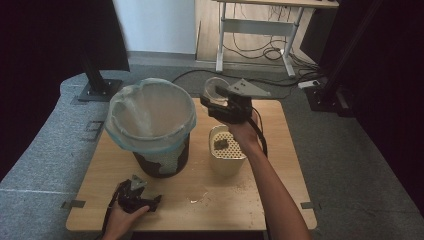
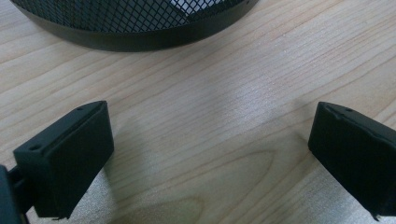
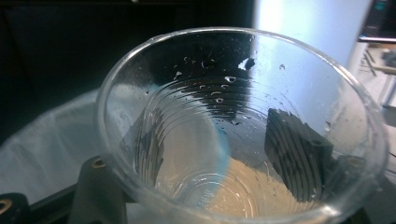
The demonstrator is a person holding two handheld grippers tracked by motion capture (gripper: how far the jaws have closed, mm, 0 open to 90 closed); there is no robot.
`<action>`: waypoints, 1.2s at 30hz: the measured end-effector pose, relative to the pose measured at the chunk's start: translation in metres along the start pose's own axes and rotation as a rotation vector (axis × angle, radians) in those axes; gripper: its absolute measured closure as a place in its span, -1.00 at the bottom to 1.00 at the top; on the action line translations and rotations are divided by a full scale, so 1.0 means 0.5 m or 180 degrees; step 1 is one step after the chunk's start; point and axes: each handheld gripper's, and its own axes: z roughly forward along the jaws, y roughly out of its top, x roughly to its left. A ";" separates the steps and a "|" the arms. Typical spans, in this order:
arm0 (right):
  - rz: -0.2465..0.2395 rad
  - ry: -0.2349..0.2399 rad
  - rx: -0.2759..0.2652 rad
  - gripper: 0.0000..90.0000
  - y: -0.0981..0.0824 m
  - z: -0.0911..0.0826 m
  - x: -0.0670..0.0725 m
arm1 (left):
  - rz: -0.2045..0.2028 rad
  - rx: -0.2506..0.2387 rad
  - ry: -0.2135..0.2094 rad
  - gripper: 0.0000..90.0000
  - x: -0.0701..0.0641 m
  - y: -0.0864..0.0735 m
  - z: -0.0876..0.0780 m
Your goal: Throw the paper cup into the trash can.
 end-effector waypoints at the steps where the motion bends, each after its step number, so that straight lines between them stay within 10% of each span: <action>1: -0.0008 0.0035 -0.0001 -0.17 0.011 0.011 0.009 | 0.0000 0.0000 0.0000 -1.00 0.000 0.000 0.000; 13: -0.0066 0.0375 0.0183 -0.26 0.068 0.165 0.107 | 0.0013 0.0001 -0.0011 -1.00 0.000 0.000 0.000; 16: 0.0119 0.0516 0.0358 -0.73 0.060 0.213 0.122 | 0.0019 0.0001 -0.0018 -1.00 0.000 0.000 0.000; 19: 0.0111 0.0531 0.0535 -0.79 0.053 0.227 0.127 | 0.0023 0.0001 -0.0023 -1.00 -0.001 0.000 0.000; 26: 0.0074 0.0419 0.0377 -0.71 0.044 0.174 0.108 | 0.0027 -0.0001 -0.0028 -1.00 -0.001 0.000 0.000; 36: -0.0188 0.0177 0.0200 -0.52 -0.027 0.009 0.036 | 0.0027 -0.0002 -0.0028 -1.00 -0.002 0.000 0.000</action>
